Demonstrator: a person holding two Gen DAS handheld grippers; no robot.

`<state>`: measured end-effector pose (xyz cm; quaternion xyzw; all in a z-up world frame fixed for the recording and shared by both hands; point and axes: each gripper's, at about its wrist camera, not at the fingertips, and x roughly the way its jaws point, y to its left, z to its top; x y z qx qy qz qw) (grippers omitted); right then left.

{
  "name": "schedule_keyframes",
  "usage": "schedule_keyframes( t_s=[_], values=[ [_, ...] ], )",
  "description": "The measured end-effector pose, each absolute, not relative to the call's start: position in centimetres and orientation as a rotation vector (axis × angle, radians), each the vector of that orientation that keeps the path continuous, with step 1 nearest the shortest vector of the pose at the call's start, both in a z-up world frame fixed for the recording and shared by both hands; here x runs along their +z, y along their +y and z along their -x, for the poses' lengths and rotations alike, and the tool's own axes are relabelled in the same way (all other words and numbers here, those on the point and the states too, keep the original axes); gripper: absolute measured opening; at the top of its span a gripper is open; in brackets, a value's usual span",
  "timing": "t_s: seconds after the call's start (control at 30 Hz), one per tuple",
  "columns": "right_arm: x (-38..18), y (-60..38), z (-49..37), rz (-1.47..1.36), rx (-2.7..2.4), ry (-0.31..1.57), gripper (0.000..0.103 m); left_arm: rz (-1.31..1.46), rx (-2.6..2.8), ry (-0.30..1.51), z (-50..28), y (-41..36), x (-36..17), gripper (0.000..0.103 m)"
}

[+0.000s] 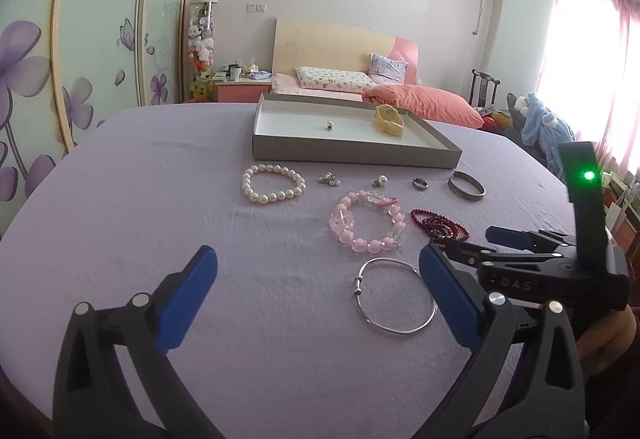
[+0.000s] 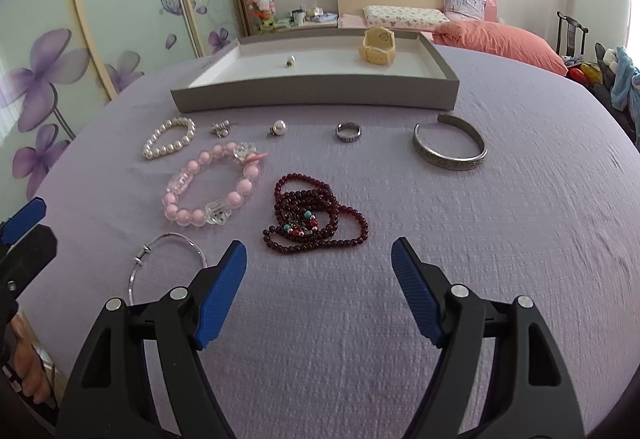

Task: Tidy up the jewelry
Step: 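Withdraw both tools from the tray back over the jewelry, then grasp the dark red bead necklace with the right tool while the left tool grasps the silver bangle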

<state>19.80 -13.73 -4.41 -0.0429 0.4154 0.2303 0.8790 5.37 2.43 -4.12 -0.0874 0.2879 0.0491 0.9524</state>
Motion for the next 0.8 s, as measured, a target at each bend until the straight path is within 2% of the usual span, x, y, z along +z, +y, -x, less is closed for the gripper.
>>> schedule_keyframes(
  t_s=[0.17,0.53,0.73,0.8],
  values=[
    [-4.9,-13.0,-20.5,0.132,0.450,0.889,0.076,0.176,0.091,0.590,-5.3,2.3,-4.3,0.101],
    [-4.7,-11.8,-22.0,0.173,0.437,0.911,0.067,0.170,0.067,0.611,-5.4,1.5,-4.8,0.101],
    [-4.5,-11.6,-22.0,0.187,0.467,0.902,0.053,0.163,0.056,0.626,-5.7,0.7,-5.2,0.101],
    [-4.5,-11.6,-21.9,0.190,0.479,0.898,0.042,0.163,0.053,0.630,-5.8,0.5,-5.3,0.101]
  ],
)
